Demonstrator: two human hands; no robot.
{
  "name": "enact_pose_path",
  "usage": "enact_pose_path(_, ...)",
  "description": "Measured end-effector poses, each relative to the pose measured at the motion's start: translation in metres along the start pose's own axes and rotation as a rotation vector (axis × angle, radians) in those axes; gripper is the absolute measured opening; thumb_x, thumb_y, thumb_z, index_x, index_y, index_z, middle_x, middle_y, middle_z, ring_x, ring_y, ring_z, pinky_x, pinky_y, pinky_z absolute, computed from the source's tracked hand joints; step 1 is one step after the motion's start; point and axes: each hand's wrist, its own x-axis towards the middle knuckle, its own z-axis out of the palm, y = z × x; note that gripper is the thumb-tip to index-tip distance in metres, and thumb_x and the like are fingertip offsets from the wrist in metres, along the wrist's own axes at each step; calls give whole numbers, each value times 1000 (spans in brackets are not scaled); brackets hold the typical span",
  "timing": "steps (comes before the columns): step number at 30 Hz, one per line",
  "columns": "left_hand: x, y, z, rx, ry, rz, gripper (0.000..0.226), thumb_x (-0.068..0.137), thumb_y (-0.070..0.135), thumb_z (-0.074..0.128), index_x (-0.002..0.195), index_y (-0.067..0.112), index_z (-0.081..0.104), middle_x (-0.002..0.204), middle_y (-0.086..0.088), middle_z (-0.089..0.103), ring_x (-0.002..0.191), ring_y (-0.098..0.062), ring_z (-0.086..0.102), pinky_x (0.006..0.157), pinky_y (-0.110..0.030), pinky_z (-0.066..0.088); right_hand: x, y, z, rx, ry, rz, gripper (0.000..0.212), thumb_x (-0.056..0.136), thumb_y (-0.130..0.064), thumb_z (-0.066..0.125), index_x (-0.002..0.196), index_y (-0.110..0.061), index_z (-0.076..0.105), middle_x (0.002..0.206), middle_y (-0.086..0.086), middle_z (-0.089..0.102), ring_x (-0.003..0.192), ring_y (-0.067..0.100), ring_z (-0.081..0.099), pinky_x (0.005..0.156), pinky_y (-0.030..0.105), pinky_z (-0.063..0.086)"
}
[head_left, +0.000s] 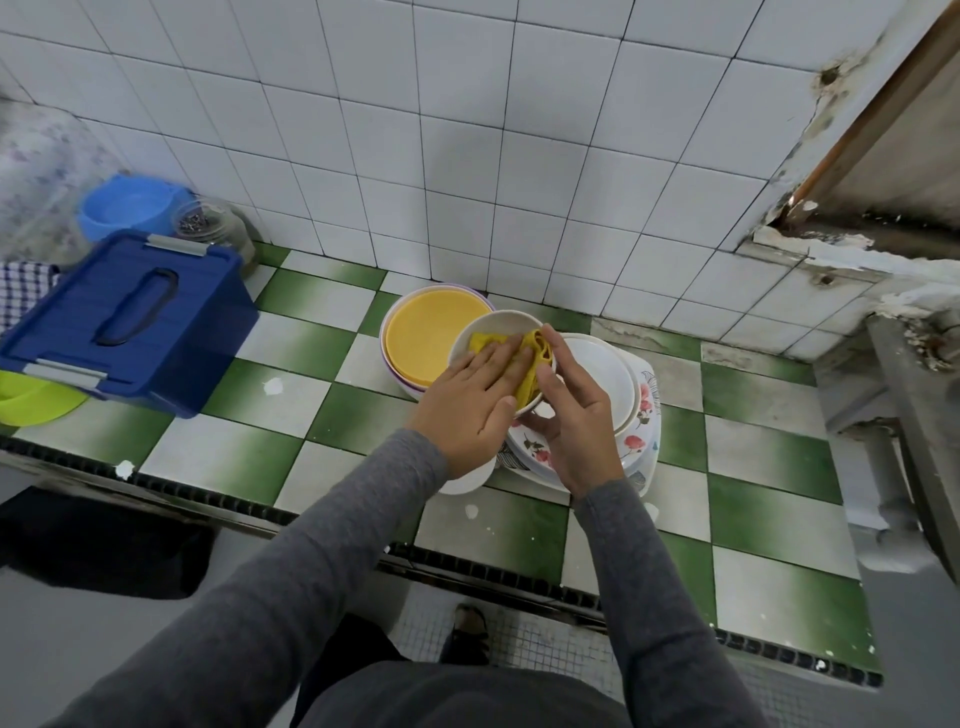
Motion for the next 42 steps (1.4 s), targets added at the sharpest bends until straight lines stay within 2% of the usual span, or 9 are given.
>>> enact_pose_path(5, 0, 1, -17, -217, 50, 64, 59, 97, 47, 24, 146, 22, 43, 141, -1, 55, 124, -16, 51, 105, -29, 35, 0, -3, -2, 24, 19, 24, 35, 103, -19, 53, 126, -43, 63, 132, 6, 65, 118, 24, 64, 86, 47, 59)
enact_pose_path(9, -3, 0, -20, -200, 38, 48, 70, 84, 74, 37, 138, 29, 44, 119, 7, 65, 97, -11, 61, 84, -32, 54, 0, -7, -8, 63, 8, 51, 34, 98, -21, 58, 126, -40, 65, 122, 12, 67, 104, 26, 67, 79, 42, 61)
enact_pose_path(12, -2, -4, -17, -111, 53, 71, 75, 87, 69, 49, 149, 30, 37, 128, 2, 64, 108, -17, 61, 89, -27, 48, 1, -8, -10, 94, 0, 77, 36, 95, -23, 59, 130, -34, 64, 115, 12, 69, 100, 27, 65, 78, 43, 61)
enact_pose_path(17, -2, -4, -13, -5, 90, 142, 68, 95, 62, 29, 145, 19, 48, 140, -3, 56, 125, -22, 49, 103, -37, 42, 3, -10, -9, 87, -2, 132, 32, 103, -20, 54, 126, -37, 66, 107, 7, 69, 99, 28, 65, 76, 43, 60)
enact_pose_path(21, -7, -4, -10, -49, 15, 104, 65, 98, 61, 32, 152, 24, 37, 157, -2, 38, 146, -20, 29, 116, -38, 26, 2, -12, -9, 54, -16, 142, 33, 102, -19, 54, 129, -34, 65, 108, 5, 70, 98, 26, 66, 77, 44, 61)
enact_pose_path(26, -10, -7, -16, -150, 22, 110, 57, 98, 55, 43, 146, 24, 46, 118, -2, 67, 100, -19, 61, 87, -36, 51, 2, -10, -8, 80, -2, 197, 33, 100, -21, 57, 130, -32, 66, 104, 8, 66, 98, 30, 65, 77, 45, 61)
enact_pose_path(35, -8, -7, -21, -63, 155, 156, 69, 89, 68, 40, 151, 42, 30, 99, 1, 72, 80, -18, 66, 66, -25, 50, 1, -16, -6, 102, 4, 292, 30, 101, -33, 55, 130, -37, 65, 113, 5, 66, 86, 22, 72, 66, 38, 60)
enact_pose_path(38, -8, -1, -24, -310, 144, 65, 58, 91, 65, 48, 145, 55, 31, 103, 10, 65, 83, -10, 63, 68, -21, 52, 2, -23, -3, -53, -20, 276, 34, 99, -49, 54, 131, -40, 62, 122, 5, 66, 101, 27, 69, 81, 43, 61)
enact_pose_path(42, -8, 9, -34, -1087, 178, -123, 46, 94, 28, 62, 127, 54, 47, 122, 24, 51, 103, 8, 57, 75, -16, 54, 3, -19, 0, -83, -10, 242, 42, 98, -58, 49, 135, -41, 58, 132, 5, 62, 115, 28, 64, 90, 44, 59)
